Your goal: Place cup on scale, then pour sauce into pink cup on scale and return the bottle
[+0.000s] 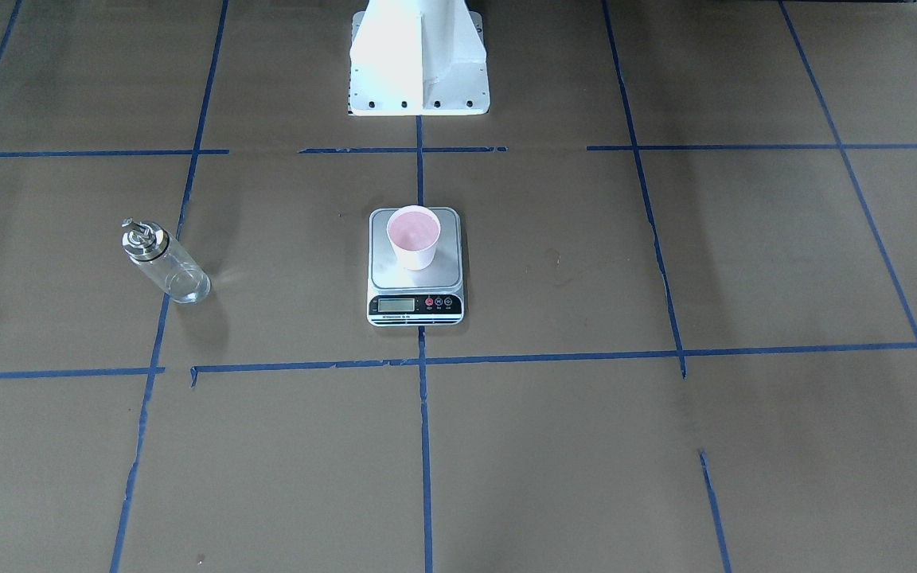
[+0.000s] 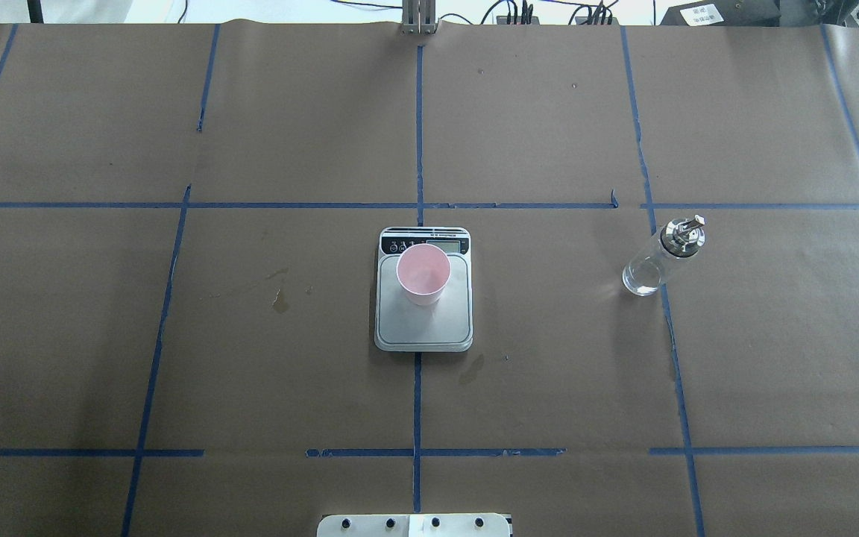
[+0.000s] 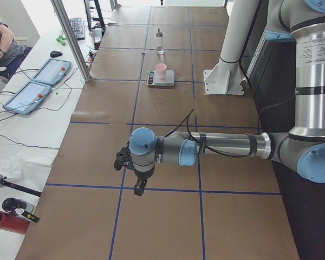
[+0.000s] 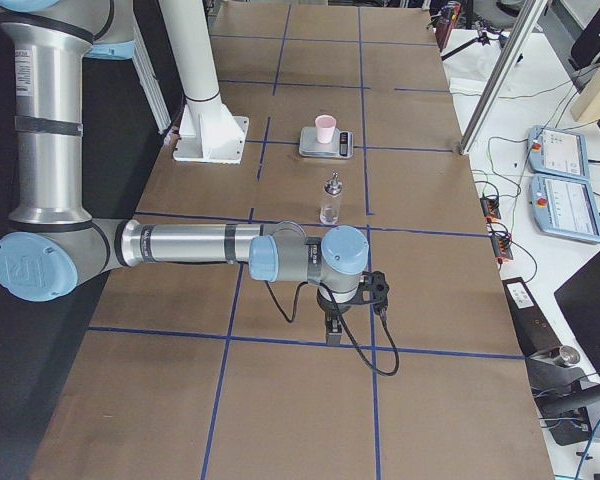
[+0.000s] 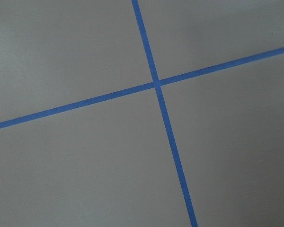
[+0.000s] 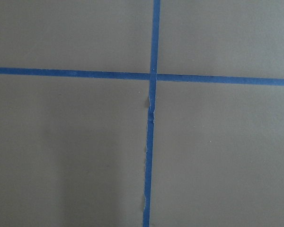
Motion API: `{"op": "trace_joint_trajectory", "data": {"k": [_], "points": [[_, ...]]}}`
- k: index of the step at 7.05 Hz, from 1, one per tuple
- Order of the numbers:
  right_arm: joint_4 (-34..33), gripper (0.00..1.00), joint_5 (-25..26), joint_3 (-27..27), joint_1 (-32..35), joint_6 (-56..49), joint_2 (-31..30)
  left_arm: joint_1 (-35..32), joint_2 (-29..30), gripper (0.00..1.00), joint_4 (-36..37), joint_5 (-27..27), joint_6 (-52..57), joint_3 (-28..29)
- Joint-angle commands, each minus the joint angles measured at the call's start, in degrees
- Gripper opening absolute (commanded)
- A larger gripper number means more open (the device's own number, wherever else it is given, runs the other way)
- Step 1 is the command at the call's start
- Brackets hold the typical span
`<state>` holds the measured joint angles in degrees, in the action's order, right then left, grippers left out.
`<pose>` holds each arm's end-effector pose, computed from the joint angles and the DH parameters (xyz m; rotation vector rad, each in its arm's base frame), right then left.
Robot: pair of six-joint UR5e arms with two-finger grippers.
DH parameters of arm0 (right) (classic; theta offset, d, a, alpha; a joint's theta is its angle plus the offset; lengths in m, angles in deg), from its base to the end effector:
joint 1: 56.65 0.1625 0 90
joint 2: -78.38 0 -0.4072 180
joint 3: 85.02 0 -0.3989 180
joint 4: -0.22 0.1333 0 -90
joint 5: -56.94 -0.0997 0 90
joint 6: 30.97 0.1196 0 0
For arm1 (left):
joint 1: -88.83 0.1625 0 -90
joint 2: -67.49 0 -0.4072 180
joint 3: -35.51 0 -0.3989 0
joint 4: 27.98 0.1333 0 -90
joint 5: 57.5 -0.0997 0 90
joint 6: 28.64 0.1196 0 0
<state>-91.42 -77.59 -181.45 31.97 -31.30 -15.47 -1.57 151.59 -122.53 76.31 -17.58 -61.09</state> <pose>0.0380 -0.4733 0.6344 0.0085 -0.7773 -0.0347 -0.0537 -0.4638 0.6395 0.1633 0.7530 0.2118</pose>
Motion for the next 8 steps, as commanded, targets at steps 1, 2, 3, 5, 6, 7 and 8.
{"op": "trace_joint_trajectory", "data": {"k": [1,2,3,5,6,7,8], "points": [[0.1,1.00,-0.2,0.0,0.0,-0.1,-0.1,0.0,-0.4,1.00,0.1,0.0,0.0,-0.1],[0.1,1.00,0.1,0.0,-0.3,-0.3,-0.1,0.0,-0.4,1.00,0.0,0.1,0.0,-0.1],[0.1,1.00,0.0,-0.1,-0.6,-0.2,-0.1,0.0,-0.4,1.00,0.0,0.2,0.0,-0.1],[0.1,1.00,0.1,-0.1,-1.4,-0.3,-0.1,0.0,-0.4,1.00,-0.1,0.4,0.0,-0.2],[0.1,1.00,0.1,-0.1,-1.9,-0.3,0.0,0.0,-0.3,1.00,-0.2,0.5,0.0,-0.2],[0.1,1.00,0.2,-0.1,-2.4,-0.3,0.0,0.0,-0.3,1.00,-0.2,0.5,0.0,-0.2],[0.1,1.00,0.2,-0.1,-2.4,-0.2,0.1,0.0,-0.3,1.00,-0.2,0.5,0.0,-0.2]]}}
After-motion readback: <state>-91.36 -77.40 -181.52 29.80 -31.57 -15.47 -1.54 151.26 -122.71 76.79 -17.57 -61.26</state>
